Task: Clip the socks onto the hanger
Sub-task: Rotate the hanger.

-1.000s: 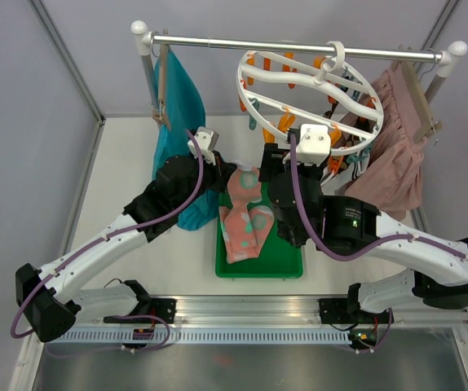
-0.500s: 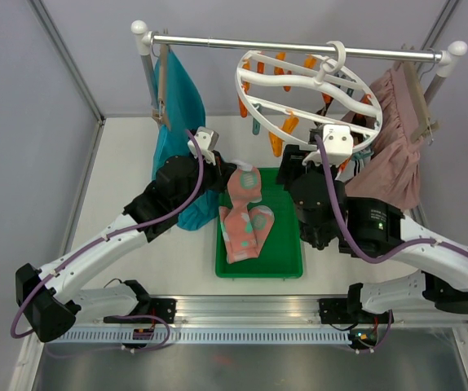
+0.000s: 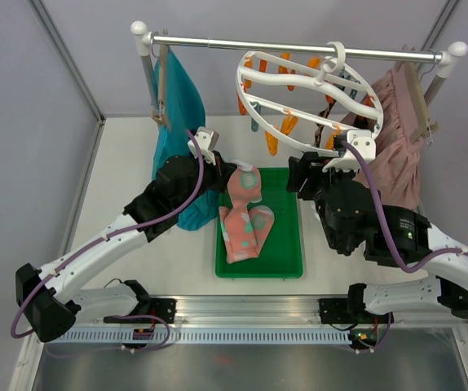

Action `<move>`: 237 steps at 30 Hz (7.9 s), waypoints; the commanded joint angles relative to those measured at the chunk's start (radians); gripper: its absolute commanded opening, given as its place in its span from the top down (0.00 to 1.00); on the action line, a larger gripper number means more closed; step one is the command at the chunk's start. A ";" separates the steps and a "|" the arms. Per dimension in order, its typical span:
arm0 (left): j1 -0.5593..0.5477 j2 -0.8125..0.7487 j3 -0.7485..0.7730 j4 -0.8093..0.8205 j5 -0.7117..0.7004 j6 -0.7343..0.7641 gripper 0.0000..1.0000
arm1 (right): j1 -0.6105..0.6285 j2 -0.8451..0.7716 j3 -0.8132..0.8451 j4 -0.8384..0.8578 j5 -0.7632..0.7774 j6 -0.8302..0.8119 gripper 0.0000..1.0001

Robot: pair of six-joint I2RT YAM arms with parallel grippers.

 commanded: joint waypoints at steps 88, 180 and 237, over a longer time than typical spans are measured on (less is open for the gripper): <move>0.005 0.014 0.021 0.020 0.044 0.015 0.98 | 0.050 0.199 -0.059 0.604 0.611 -0.713 0.36; -0.007 0.166 0.138 0.137 0.211 -0.009 0.98 | -0.051 0.459 0.543 -0.649 0.244 0.279 0.36; -0.007 0.195 0.143 0.138 0.222 -0.014 0.98 | -0.053 0.157 0.288 -0.393 -0.053 0.192 0.41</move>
